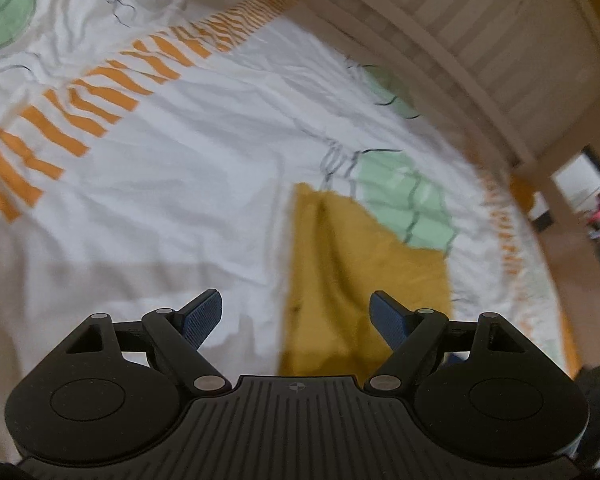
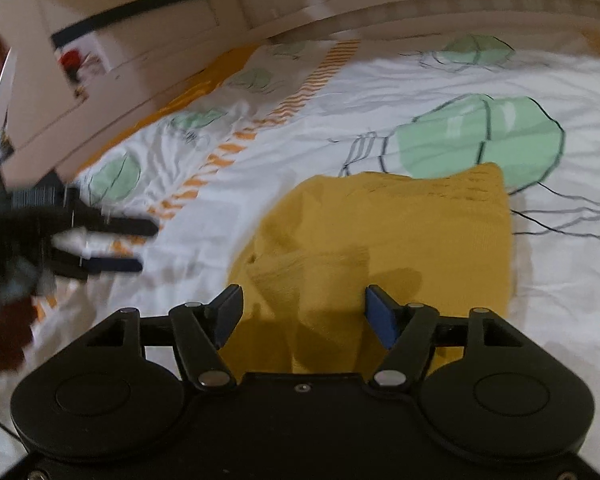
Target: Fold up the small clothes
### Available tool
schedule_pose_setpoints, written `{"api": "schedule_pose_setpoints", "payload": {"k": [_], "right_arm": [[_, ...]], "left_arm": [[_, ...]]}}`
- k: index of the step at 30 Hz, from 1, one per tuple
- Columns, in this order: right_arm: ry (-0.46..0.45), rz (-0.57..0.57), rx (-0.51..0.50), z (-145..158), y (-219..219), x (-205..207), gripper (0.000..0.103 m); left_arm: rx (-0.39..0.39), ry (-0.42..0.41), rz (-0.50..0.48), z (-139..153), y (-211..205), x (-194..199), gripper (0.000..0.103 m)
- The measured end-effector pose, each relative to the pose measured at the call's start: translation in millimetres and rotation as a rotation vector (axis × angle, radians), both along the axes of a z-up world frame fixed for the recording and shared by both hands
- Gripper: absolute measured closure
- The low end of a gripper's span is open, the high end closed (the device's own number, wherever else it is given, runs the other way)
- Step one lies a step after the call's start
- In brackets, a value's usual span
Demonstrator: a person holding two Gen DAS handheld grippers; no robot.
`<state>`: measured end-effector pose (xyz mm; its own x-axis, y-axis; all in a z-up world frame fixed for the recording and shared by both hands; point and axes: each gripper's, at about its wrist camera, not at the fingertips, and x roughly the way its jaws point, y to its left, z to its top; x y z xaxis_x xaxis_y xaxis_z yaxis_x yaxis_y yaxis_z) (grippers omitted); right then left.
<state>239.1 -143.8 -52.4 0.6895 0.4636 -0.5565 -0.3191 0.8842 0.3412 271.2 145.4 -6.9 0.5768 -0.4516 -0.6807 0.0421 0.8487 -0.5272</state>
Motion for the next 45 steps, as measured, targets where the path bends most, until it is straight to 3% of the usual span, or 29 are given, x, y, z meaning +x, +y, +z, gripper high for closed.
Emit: {"api": "schedule_pose_setpoints", "payload": {"k": [2, 3, 4, 7, 12, 22, 29, 33, 35, 36, 43, 45], "right_arm": [[-0.021, 0.025, -0.031, -2, 8, -3, 0.034], [-0.028, 0.039, -0.047, -3, 12, -4, 0.05], [-0.027, 0.052, -0.072, -4, 17, -5, 0.088], [-0.021, 0.084, -0.122, -9, 28, -9, 0.088], [-0.065, 0.105, -0.117, -8, 31, -22, 0.088], [-0.099, 0.075, -0.034, -2, 13, -31, 0.088], [-0.098, 0.074, -0.008, -5, 11, -33, 0.088], [-0.094, 0.074, 0.005, -8, 9, -34, 0.088], [-0.095, 0.073, 0.008, -8, 10, -36, 0.088], [-0.097, 0.072, 0.007, -7, 10, -36, 0.088], [-0.141, 0.089, -0.002, 2, 28, -42, 0.088], [-0.146, 0.107, -0.032, -1, 40, -39, 0.088]], "left_arm": [[-0.035, 0.016, -0.024, 1, -5, 7, 0.023], [-0.052, 0.02, -0.036, 2, -9, 10, 0.023], [-0.07, 0.021, -0.048, 3, -12, 13, 0.023], [-0.078, 0.039, -0.08, 3, -27, 25, 0.023], [0.009, 0.06, -0.127, -3, -53, 42, 0.023], [0.001, 0.115, -0.168, -20, -74, 67, 0.023], [-0.046, 0.139, -0.198, -33, -85, 79, 0.024], [-0.022, 0.171, -0.173, -42, -92, 90, 0.047], [-0.009, 0.166, -0.123, -44, -91, 92, 0.072], [0.005, 0.149, -0.101, -43, -91, 91, 0.092], [0.086, -0.037, -0.172, -7, -88, 76, 0.092], [0.133, -0.035, -0.175, -6, -85, 77, 0.092]]}}
